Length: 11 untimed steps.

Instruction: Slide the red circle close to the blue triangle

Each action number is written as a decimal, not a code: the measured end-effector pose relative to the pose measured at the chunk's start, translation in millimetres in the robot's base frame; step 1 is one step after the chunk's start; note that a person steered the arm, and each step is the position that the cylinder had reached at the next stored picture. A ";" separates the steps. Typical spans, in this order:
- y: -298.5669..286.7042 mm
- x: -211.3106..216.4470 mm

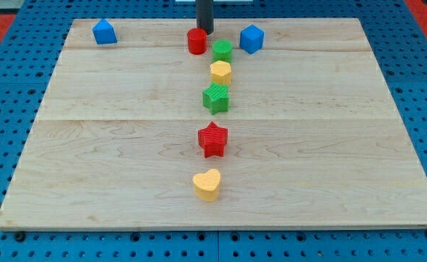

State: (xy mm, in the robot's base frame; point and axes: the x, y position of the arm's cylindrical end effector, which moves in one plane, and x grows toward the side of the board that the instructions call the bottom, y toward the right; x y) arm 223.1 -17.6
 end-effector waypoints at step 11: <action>-287.1 64.3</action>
